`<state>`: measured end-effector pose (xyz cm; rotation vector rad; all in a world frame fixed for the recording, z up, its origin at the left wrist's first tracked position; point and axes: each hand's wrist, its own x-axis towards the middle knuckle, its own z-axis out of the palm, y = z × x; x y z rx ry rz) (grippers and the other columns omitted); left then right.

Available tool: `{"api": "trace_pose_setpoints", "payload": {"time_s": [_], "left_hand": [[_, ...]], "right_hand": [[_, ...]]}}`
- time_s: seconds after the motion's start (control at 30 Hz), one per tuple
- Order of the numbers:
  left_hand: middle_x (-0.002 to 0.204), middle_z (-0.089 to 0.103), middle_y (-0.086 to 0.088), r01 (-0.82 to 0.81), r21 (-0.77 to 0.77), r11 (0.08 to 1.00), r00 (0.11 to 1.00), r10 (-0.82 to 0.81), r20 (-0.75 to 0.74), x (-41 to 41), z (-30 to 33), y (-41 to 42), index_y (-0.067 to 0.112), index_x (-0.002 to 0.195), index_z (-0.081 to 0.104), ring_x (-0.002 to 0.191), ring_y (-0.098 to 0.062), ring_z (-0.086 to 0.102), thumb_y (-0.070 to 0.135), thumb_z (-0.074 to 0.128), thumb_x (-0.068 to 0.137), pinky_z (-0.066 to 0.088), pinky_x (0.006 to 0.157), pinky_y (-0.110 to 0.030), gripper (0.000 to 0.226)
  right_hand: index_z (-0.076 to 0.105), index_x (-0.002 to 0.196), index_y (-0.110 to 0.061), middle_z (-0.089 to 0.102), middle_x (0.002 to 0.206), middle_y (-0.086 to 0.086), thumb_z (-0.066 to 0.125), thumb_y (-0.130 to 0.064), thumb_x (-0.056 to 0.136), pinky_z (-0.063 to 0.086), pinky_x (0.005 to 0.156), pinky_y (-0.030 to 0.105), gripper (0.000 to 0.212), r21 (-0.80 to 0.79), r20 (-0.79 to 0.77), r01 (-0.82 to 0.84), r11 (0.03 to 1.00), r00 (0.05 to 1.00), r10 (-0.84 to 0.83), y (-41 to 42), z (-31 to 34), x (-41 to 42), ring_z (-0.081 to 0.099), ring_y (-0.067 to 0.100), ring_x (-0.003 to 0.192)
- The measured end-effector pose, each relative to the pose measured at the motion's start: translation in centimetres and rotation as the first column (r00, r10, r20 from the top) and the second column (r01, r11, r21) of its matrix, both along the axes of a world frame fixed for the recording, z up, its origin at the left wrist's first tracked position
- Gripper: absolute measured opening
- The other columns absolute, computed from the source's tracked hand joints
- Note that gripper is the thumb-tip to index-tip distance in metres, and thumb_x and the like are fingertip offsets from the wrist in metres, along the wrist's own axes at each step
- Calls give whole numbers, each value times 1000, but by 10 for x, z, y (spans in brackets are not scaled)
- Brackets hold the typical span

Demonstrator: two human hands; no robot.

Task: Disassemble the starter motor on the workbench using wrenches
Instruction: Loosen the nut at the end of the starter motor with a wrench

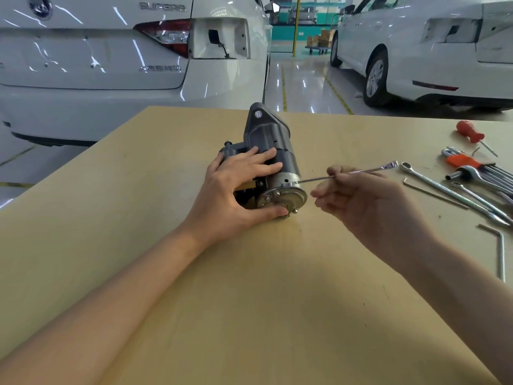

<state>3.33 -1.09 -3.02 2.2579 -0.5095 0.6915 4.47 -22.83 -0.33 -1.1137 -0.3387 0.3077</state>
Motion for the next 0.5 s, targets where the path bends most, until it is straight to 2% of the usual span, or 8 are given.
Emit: {"api": "trace_pose_setpoints", "payload": {"time_s": [0.07,0.17,0.3,0.4,0.5], "left_hand": [[141,50,16,2,0,1000,1000,-2,-9,0,0,0,32,124,61,138,-2,36,50,80,64,13,119,-52,65],[141,50,17,0,-9,1000,1000,0,-20,-1,1,0,32,123,61,138,-1,35,50,79,64,12,119,-52,65],[141,50,16,4,-6,1000,1000,-4,-23,-2,2,-1,32,123,61,138,-2,35,54,80,62,13,119,-52,67],[141,50,16,12,-3,1000,1000,-12,-24,-3,3,0,31,123,61,138,-2,35,52,81,61,12,119,-52,69],[142,49,16,17,-1,1000,1000,-17,-26,-4,3,0,32,124,60,138,-3,35,56,78,61,14,118,-53,69]], "right_hand": [[58,91,-4,70,71,12,52,-15,85,52,61,24,15,-17,69,4,1000,998,-3,-2,0,1,65,20,63],[69,82,-9,62,62,7,57,-25,86,47,55,22,21,-77,87,124,989,989,-117,0,-6,-2,56,15,56],[65,84,-4,54,57,3,55,-20,92,44,55,23,20,-50,-41,195,979,979,-198,11,-16,-6,50,14,52],[59,85,-4,59,55,6,45,-15,99,46,53,23,23,-27,-109,240,971,964,-241,17,-16,-8,53,16,51],[54,85,-5,63,59,11,42,-13,100,49,52,23,21,39,-208,204,978,959,-192,21,-16,-8,55,17,52]]}}
